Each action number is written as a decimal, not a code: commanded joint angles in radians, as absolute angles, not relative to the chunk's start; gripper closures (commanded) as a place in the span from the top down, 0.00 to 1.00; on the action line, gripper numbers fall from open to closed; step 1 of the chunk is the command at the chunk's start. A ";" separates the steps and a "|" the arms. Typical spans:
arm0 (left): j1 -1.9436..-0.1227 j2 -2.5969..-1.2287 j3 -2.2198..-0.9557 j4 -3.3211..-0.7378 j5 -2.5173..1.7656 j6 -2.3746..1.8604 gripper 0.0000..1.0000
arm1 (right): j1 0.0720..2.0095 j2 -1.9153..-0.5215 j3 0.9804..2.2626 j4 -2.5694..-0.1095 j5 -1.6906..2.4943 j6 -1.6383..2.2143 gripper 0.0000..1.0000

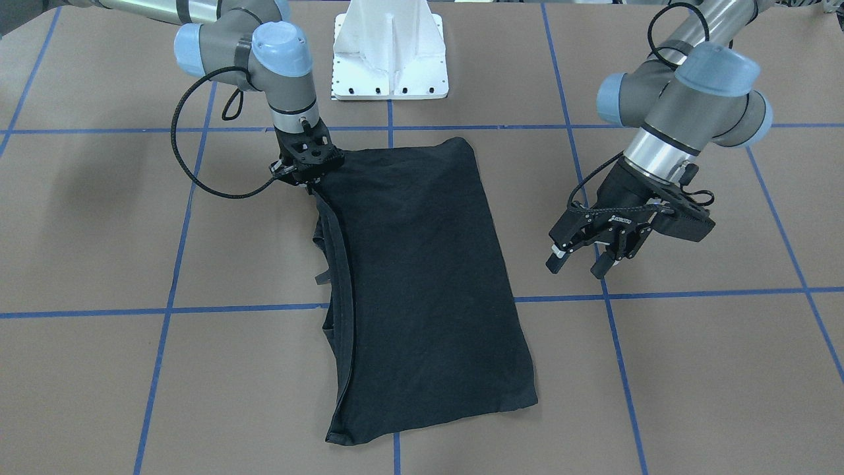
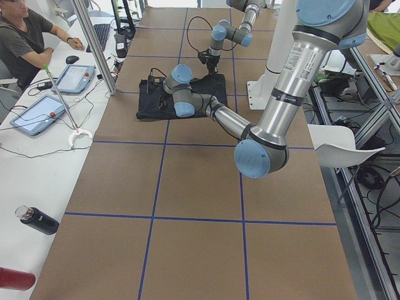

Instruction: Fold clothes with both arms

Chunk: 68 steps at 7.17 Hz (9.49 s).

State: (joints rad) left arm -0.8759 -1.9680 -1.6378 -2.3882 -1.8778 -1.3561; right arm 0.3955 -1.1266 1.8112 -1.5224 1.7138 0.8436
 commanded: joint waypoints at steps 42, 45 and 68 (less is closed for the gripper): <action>-0.874 -1.990 -1.624 -2.376 -1.902 -1.347 1.00 | 0.799 -0.819 1.245 -1.301 1.961 0.710 0.99; -0.874 -1.977 -1.672 -2.385 -1.960 -1.358 1.00 | 0.801 -0.955 1.479 -1.315 1.991 0.770 0.99; -0.233 -1.770 -1.776 -2.549 -1.563 -1.937 0.27 | 0.644 -1.190 1.838 -1.080 2.065 1.331 0.99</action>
